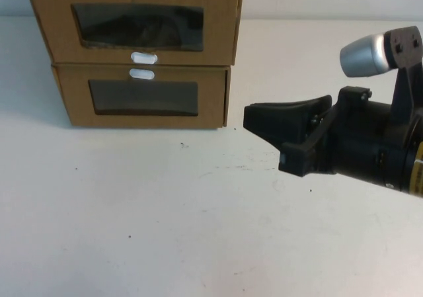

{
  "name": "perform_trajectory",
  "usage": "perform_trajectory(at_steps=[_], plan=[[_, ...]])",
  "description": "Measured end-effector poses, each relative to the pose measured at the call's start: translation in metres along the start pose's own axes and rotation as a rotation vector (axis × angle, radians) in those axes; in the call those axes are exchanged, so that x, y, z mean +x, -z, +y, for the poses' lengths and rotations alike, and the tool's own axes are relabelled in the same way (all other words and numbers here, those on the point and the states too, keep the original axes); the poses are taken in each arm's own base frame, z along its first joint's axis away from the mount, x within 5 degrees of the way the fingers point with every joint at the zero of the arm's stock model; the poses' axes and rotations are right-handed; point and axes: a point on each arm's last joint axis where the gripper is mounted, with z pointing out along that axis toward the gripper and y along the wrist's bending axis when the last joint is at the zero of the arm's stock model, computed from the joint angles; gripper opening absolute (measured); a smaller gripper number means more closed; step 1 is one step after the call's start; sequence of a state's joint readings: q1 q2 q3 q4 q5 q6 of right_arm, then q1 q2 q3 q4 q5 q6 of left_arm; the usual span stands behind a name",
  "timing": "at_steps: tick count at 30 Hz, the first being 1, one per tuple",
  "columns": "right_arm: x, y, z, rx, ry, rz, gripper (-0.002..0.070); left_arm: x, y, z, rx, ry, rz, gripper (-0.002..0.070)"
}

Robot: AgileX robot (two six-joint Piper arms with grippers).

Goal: Close the shoe box

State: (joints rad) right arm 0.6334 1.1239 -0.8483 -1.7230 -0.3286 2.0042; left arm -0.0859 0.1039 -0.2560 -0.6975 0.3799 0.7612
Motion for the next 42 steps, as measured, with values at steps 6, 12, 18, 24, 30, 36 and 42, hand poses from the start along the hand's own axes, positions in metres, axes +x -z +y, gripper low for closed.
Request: perform_trajectory(at_steps=[6,12,18,24,30,36,42], plan=[[0.011,-0.001,-0.004,0.011,-0.011,0.032,-0.0011,0.045,-0.01,0.004,-0.066,0.092,0.037,-0.0005],[0.012,-0.001,-0.004,0.011,-0.011,0.032,-0.0011,0.072,-0.014,0.01,-0.15,0.13,0.05,-0.0005],[0.012,-0.001,-0.004,0.011,-0.011,0.032,-0.0011,0.079,-0.014,0.005,-0.102,0.168,0.097,-0.0005],[0.012,-0.001,-0.004,0.011,-0.011,0.032,-0.0011,0.081,-0.014,0.002,-0.071,0.176,0.123,-0.0005],[0.012,-0.001,-0.004,0.011,-0.011,0.032,-0.0011,0.081,-0.014,0.002,-0.07,0.179,0.124,-0.0005],[0.009,0.0,-0.009,0.071,-0.01,0.004,-0.0011,0.081,-0.014,0.002,-0.07,0.179,0.124,-0.0005],[0.001,0.003,-0.032,0.299,-0.027,-0.095,-0.0011,0.081,-0.014,0.002,-0.07,0.179,0.124,-0.0005]])
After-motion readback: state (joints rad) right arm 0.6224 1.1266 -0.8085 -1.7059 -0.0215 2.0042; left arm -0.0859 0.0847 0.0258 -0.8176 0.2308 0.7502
